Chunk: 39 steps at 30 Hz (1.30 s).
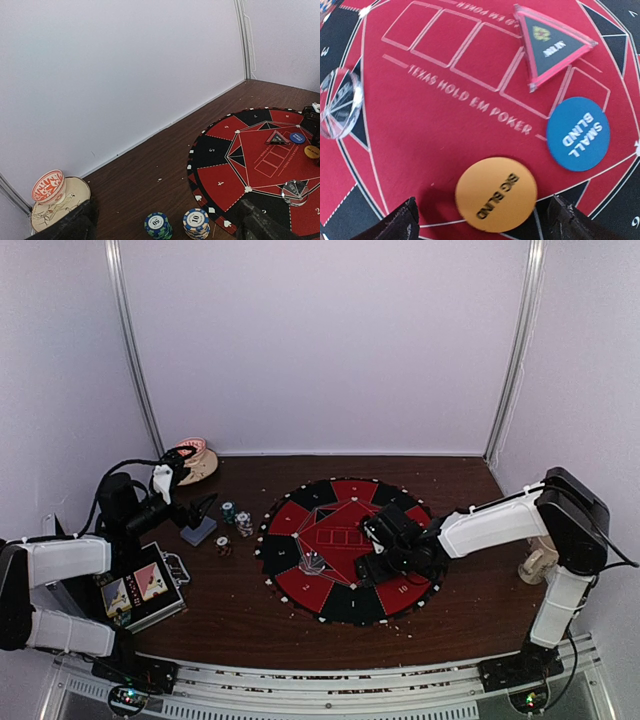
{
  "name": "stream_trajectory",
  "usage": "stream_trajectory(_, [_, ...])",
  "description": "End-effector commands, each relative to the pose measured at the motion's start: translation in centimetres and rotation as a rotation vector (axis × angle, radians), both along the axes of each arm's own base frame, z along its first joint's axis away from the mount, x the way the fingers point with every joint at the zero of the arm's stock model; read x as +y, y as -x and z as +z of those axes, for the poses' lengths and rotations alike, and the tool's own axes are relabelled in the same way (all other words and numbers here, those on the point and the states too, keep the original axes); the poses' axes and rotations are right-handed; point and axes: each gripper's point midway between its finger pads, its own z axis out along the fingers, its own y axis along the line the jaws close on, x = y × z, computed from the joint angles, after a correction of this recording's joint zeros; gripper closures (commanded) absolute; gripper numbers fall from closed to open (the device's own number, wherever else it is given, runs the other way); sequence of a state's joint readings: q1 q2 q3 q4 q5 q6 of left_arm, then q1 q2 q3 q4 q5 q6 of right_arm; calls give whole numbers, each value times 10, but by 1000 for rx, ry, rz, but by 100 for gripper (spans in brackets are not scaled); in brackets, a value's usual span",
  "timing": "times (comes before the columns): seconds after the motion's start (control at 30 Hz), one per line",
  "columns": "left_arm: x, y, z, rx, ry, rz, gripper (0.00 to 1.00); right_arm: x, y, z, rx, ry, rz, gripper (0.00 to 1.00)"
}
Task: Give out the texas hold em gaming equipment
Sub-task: Move the small blind button to position 5.
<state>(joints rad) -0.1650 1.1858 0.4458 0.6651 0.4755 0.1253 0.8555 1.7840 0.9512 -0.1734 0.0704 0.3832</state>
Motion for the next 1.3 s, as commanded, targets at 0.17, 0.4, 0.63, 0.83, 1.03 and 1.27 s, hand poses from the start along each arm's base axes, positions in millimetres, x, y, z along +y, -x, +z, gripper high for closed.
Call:
stream_trajectory(0.17, [-2,3,14,-75,0,-7,2,-41,-41,9,-52,-9,-197,8])
stream_trajectory(0.4, [-2,2,13,-73,0,-4,2,-31,-55,3,-34,30,-170,7])
stream_trajectory(0.63, [-2,2,13,-74,-1,-5,2,-31,-63,-8,-33,68,-189,10])
stream_trajectory(0.83, [-3,2,12,-70,-2,-9,2,-40,-67,-12,-54,108,-225,18])
stream_trajectory(1.03, [-2,3,13,-74,-2,-7,2,-39,-66,-12,-53,101,-228,36])
stream_trajectory(1.27, [-2,3,13,-73,-1,-6,2,-34,-65,-7,-74,100,-210,45])
